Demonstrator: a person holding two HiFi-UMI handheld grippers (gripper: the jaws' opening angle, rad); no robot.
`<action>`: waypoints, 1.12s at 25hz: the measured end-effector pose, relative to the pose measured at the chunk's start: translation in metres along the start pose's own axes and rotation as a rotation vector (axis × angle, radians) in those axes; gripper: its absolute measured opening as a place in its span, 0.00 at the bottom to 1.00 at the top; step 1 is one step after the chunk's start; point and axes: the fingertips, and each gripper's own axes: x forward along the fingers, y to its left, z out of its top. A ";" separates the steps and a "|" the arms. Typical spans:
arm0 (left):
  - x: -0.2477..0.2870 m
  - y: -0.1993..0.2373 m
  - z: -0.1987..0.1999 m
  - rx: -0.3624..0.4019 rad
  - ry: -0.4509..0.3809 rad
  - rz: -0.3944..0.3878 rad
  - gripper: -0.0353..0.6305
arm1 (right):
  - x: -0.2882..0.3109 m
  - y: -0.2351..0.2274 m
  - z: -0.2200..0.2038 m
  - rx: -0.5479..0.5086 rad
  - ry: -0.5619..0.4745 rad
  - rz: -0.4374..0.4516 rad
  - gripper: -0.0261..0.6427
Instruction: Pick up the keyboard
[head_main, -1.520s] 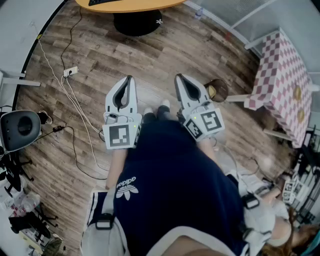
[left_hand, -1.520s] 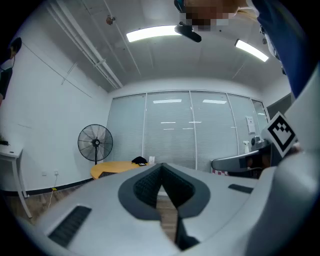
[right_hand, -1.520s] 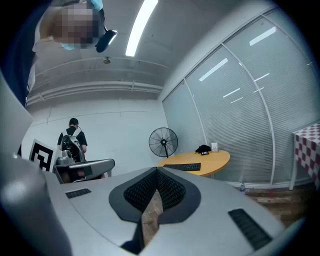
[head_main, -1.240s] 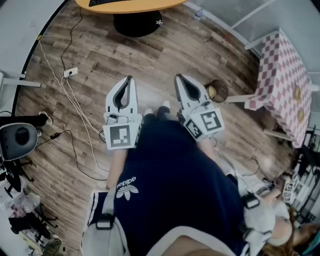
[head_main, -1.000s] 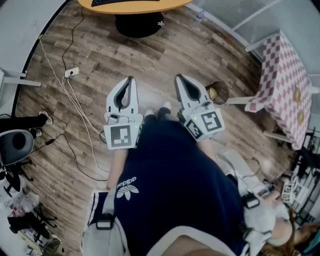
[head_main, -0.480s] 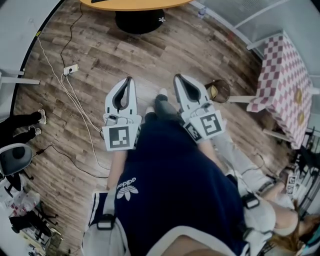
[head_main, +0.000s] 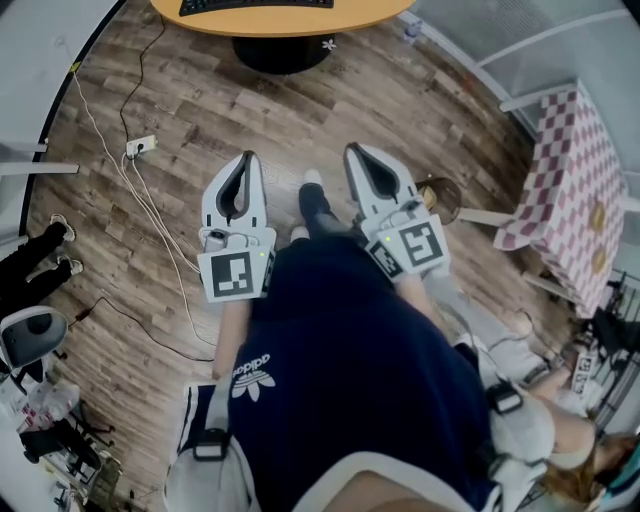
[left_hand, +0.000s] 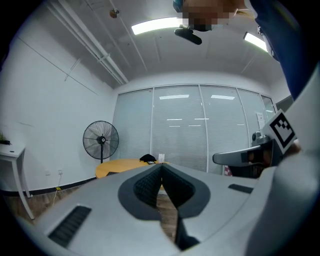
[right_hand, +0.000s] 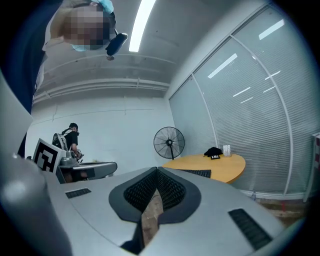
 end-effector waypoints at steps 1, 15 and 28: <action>0.011 0.005 0.004 0.001 -0.006 0.008 0.06 | 0.009 -0.009 0.003 -0.009 0.001 -0.001 0.04; 0.135 0.030 0.030 0.053 -0.040 0.070 0.06 | 0.101 -0.129 0.028 -0.031 0.023 0.015 0.04; 0.204 0.070 0.024 0.047 0.005 0.104 0.06 | 0.161 -0.178 0.025 0.023 0.056 -0.011 0.04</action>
